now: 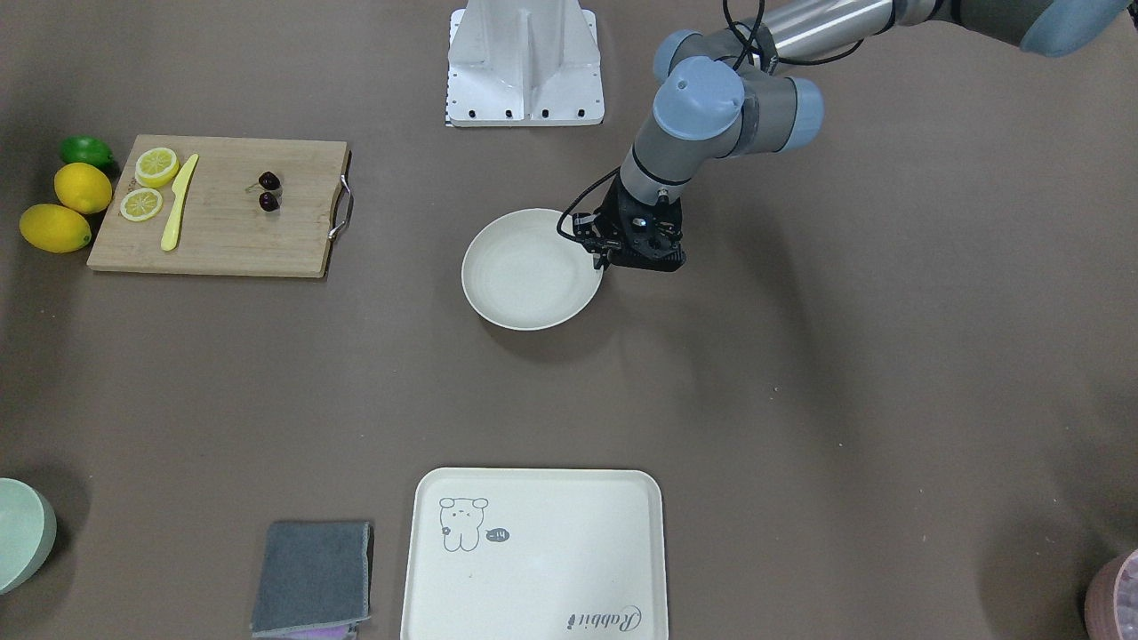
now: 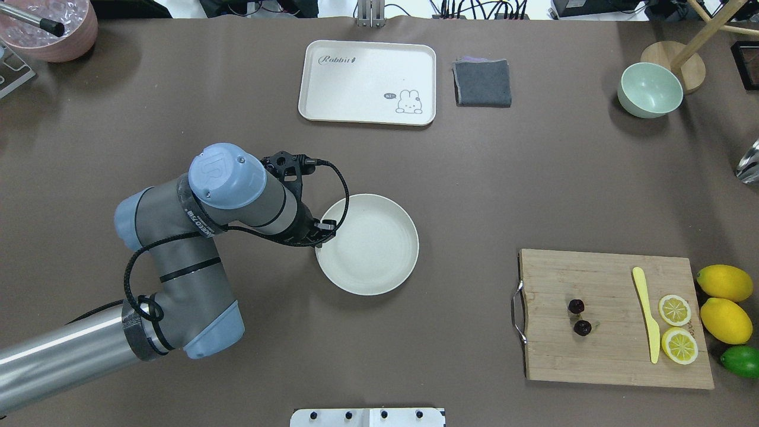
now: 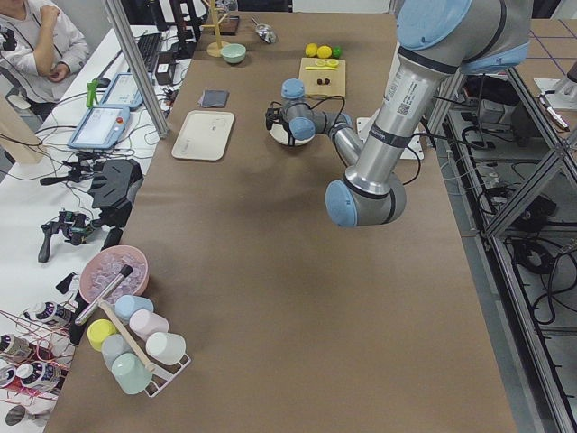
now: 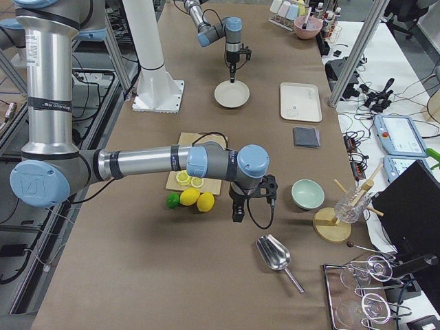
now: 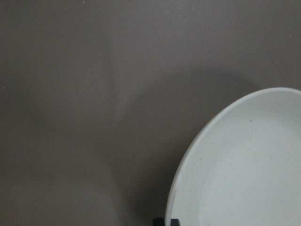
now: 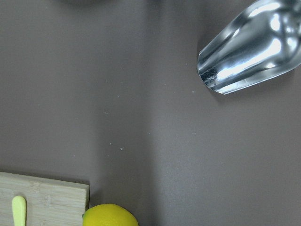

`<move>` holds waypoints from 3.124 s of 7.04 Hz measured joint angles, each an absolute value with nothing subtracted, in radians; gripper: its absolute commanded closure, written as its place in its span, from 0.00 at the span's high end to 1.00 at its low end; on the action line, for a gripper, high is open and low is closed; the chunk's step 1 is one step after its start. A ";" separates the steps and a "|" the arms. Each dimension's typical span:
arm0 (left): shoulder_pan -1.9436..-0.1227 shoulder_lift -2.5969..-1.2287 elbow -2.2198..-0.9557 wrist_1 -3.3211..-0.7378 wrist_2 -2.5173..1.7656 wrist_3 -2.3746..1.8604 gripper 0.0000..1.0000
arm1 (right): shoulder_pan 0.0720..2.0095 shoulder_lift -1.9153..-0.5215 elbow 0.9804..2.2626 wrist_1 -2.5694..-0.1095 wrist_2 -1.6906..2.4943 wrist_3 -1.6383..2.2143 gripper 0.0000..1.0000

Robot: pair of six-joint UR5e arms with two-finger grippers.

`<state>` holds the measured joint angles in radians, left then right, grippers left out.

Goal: Place red cherry on plate
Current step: 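Slide the white plate with the left gripper toward the table center, then release the plate and withdraw the left arm while the right arm reaches the cherries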

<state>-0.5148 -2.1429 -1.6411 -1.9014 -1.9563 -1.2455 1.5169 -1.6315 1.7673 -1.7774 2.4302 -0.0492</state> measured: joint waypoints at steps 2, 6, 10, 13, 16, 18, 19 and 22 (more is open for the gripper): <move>-0.511 -2.142 -1.638 -1.903 -1.947 -1.241 0.83 | 1.518 -1.634 1.770 -1.778 2.436 -0.049 1.00; -0.574 -2.136 -1.635 -1.906 -1.995 -1.186 0.98 | 1.521 -1.636 1.781 -1.781 2.442 -0.049 1.00; -0.967 -1.920 -1.737 -1.904 -2.422 -0.896 0.97 | 1.528 -1.609 1.835 -1.847 2.450 -0.036 1.00; -1.182 -1.749 -1.714 -1.902 -2.560 -0.597 0.97 | 1.410 -1.574 1.956 -1.851 2.449 0.176 1.00; -1.282 -1.691 -1.647 -1.902 -2.639 -0.440 0.97 | 1.180 -1.486 2.068 -1.841 2.412 0.467 0.99; -1.292 -1.665 -1.645 -1.905 -2.644 -0.426 0.97 | 1.036 -1.414 2.115 -1.827 2.348 0.615 0.94; -1.293 -1.658 -1.646 -1.906 -2.644 -0.426 0.97 | 0.966 -1.388 2.131 -1.825 2.306 0.657 0.94; -1.301 -1.650 -1.649 -1.907 -2.643 -0.430 0.97 | 0.834 -1.426 2.160 -1.775 2.205 0.685 0.95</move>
<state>-1.3005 -1.6496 -1.6494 -1.9067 -2.6430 -0.4301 0.8339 -1.4260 2.1600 -1.7745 2.2049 0.6850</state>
